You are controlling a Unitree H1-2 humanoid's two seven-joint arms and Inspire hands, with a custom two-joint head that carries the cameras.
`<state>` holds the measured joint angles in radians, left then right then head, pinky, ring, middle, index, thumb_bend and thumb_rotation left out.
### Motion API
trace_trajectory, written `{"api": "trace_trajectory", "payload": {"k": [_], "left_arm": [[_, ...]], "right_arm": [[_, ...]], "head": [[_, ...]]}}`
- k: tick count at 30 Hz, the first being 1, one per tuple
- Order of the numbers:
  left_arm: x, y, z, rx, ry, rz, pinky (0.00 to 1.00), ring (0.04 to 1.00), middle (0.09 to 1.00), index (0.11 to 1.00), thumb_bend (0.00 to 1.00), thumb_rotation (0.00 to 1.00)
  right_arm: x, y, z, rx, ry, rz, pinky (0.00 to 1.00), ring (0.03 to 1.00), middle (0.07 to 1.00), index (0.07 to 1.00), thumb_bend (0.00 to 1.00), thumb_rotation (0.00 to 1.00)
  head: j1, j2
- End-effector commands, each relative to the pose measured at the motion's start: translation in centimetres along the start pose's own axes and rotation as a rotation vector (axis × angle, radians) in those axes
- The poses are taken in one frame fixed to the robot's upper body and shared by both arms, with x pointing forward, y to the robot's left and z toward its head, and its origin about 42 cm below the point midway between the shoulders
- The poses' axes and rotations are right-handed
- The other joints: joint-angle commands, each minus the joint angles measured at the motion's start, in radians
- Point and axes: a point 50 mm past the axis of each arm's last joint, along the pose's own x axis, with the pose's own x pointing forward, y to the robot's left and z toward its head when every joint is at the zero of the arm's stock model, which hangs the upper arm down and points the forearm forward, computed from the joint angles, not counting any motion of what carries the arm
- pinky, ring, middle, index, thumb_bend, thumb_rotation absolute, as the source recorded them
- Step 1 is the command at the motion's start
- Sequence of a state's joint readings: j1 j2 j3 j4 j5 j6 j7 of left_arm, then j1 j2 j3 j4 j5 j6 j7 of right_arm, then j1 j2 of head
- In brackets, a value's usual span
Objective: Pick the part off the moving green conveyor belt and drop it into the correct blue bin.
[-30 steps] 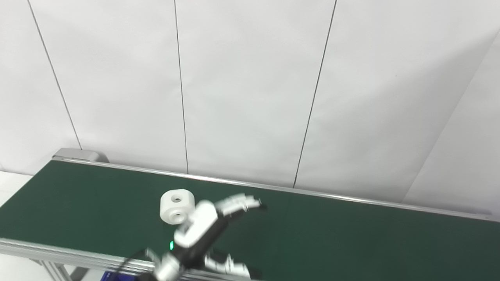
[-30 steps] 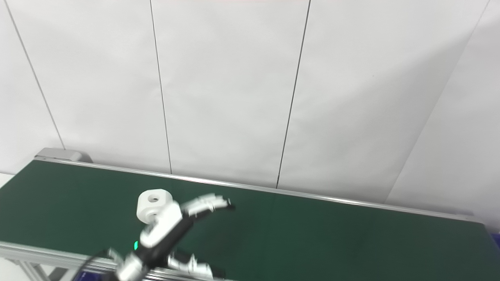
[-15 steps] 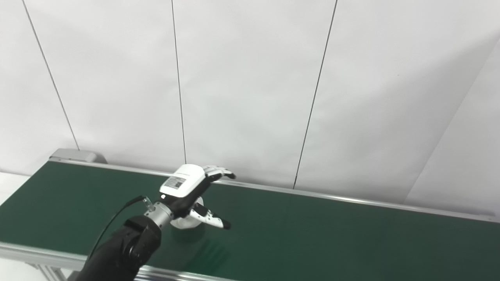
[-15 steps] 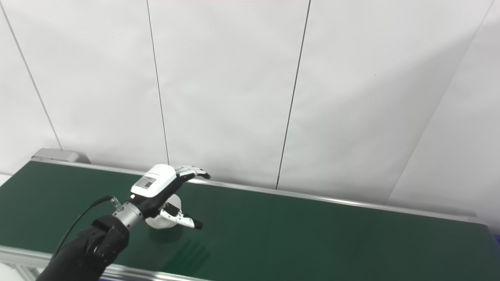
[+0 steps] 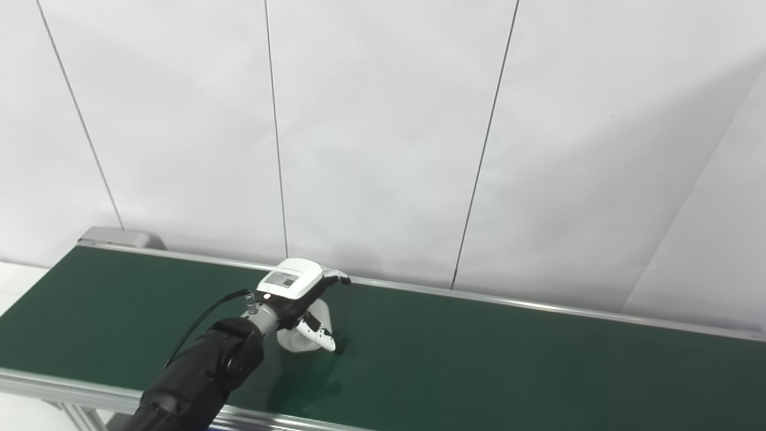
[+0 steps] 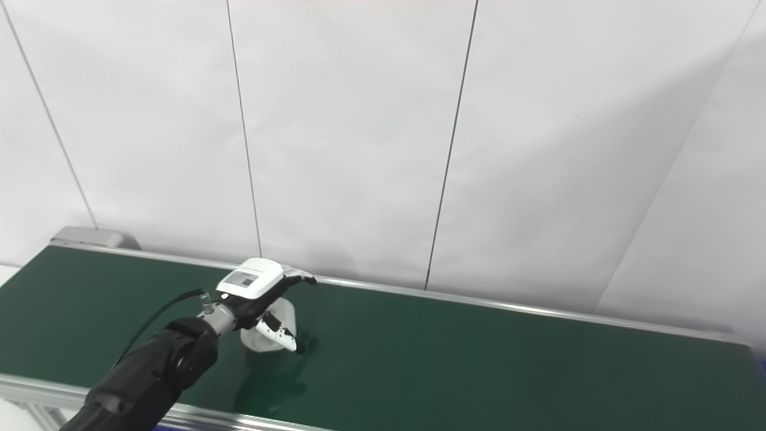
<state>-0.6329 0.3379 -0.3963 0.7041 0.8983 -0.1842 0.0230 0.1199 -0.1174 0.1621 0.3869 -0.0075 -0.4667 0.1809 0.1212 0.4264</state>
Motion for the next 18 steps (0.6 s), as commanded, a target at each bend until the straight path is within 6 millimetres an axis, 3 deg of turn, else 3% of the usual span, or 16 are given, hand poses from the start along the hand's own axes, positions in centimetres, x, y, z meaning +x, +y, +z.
{"api": "trace_trajectory", "payload": {"k": [1,9,11,13,14,15,16,18], "left_arm": [[1.1,2.4,-0.2,0.028,-0.006,0.047,0.82,0.870,0.845,0.815,0.85,0.40],[0.7,-1.0,-0.3,0.130,-0.004,-0.076,0.78,0.845,0.827,0.797,0.88,0.39],[0.6,-1.5,-0.3,0.146,0.006,-0.056,0.75,0.824,0.807,0.782,0.87,0.28],[0.6,-1.9,-0.3,0.138,0.017,-0.025,0.66,0.750,0.759,0.737,0.81,0.05],[0.7,-1.9,-0.4,0.113,0.022,-0.006,0.66,0.747,0.756,0.735,0.80,0.04],[0.8,-1.9,-0.4,0.096,0.024,0.005,0.55,0.625,0.676,0.592,0.63,0.03],[0.8,-1.9,-0.4,0.080,0.027,0.014,0.51,0.583,0.649,0.544,0.57,0.03],[0.9,-1.9,-0.3,0.066,0.029,0.022,0.44,0.474,0.578,0.489,0.51,0.01]], "right_arm": [[-0.1,0.2,0.4,-0.008,-0.016,0.012,0.73,0.785,0.822,0.829,0.75,1.00],[-0.3,0.2,0.5,-0.003,-0.021,0.015,0.74,0.789,0.827,0.835,0.77,1.00],[-0.4,0.1,0.5,-0.002,-0.021,0.018,0.74,0.793,0.829,0.837,0.77,1.00],[-0.4,0.1,0.6,-0.003,-0.023,0.019,0.74,0.794,0.831,0.837,0.77,1.00],[-0.4,0.1,0.5,-0.003,-0.022,0.018,0.74,0.794,0.831,0.837,0.77,1.00],[-0.5,0.1,0.5,-0.002,-0.022,0.017,0.74,0.793,0.829,0.836,0.77,1.00],[-0.5,0.0,0.5,0.000,-0.021,0.016,0.74,0.792,0.828,0.836,0.77,1.00],[-0.5,0.0,0.5,0.002,-0.020,0.016,0.74,0.792,0.827,0.836,0.77,1.00]], "head": [[-0.001,0.011],[0.001,0.024],[0.000,0.024],[0.000,0.026],[0.002,0.027],[0.002,0.027],[0.004,0.027],[0.005,0.028]]}}
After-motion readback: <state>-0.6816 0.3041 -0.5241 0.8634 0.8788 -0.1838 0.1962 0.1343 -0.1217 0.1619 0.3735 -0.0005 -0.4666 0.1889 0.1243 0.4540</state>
